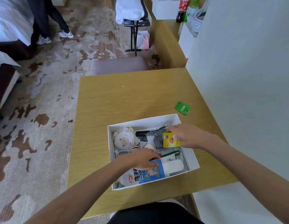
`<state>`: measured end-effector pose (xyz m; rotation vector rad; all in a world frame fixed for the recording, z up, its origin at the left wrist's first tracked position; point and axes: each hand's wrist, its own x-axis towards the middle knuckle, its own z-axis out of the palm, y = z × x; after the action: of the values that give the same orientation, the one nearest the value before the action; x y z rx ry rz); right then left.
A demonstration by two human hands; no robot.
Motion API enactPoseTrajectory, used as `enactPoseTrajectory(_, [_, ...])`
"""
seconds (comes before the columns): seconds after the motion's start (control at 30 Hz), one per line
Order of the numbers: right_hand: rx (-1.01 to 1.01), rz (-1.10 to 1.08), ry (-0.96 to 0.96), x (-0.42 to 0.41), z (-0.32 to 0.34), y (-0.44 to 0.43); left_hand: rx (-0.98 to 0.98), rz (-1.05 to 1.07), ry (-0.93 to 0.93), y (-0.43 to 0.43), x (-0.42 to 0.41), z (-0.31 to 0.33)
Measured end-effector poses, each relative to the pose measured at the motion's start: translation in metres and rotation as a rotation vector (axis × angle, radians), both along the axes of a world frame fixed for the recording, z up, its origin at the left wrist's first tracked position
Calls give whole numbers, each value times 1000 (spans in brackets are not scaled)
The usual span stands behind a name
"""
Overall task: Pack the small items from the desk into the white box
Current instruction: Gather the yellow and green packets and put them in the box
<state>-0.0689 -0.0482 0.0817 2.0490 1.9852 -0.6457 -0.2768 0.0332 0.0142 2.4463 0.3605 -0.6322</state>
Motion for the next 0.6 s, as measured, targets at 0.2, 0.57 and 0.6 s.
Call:
enactPoseTrajectory(0.2, [87,10,-18,-8,0,24,87,225,-196,19,-9,5])
enactPoseTrajectory(0.57, [6,32,33,-16,-6,57,632,32,-126,43,-23,12])
enactPoseTrajectory(0.6, [7,35,39,-19,-8,60,661,10,-109,44,-26,11])
